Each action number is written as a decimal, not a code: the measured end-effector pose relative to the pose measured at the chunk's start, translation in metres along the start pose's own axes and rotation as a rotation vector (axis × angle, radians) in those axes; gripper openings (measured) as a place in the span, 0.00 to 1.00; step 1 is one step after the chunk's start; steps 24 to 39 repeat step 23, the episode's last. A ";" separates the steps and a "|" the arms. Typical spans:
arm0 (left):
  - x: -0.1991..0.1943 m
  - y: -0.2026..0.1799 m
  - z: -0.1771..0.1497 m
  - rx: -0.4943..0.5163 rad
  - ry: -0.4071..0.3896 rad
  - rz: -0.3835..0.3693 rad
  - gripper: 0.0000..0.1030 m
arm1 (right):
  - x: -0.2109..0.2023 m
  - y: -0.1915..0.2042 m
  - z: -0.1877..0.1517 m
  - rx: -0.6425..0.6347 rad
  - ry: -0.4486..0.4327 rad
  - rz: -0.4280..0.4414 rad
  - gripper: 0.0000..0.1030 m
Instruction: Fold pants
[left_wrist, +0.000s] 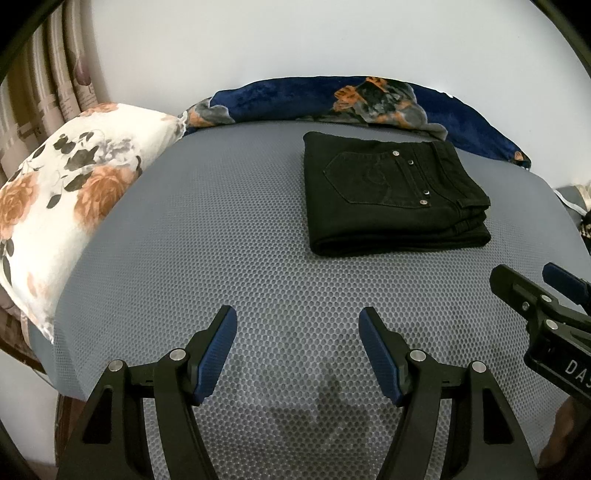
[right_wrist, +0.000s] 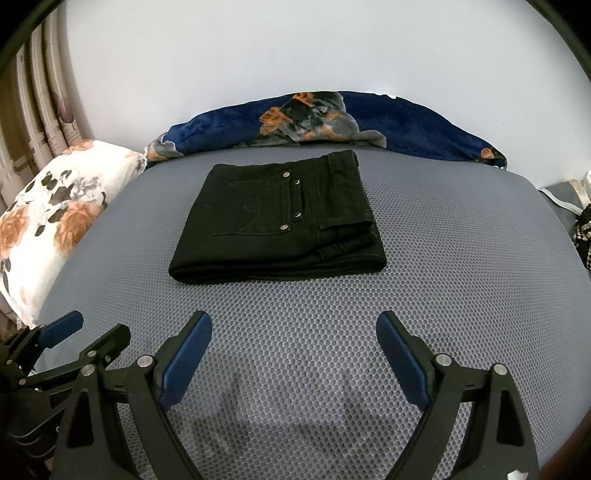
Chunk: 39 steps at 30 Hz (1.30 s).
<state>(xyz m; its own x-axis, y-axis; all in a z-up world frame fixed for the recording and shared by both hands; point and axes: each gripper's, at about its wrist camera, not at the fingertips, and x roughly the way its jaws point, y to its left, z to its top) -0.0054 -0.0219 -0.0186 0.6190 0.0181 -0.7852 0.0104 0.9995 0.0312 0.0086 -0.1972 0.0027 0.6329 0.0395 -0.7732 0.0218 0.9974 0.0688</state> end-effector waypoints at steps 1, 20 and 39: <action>0.000 0.000 0.000 0.000 0.000 0.001 0.67 | 0.000 0.000 0.000 0.000 0.001 0.001 0.86; 0.006 -0.002 0.003 0.010 0.008 -0.014 0.67 | 0.002 -0.004 0.000 0.003 0.007 -0.013 0.86; 0.009 -0.002 0.005 0.019 0.015 -0.024 0.67 | 0.002 -0.003 0.001 0.001 0.008 -0.015 0.86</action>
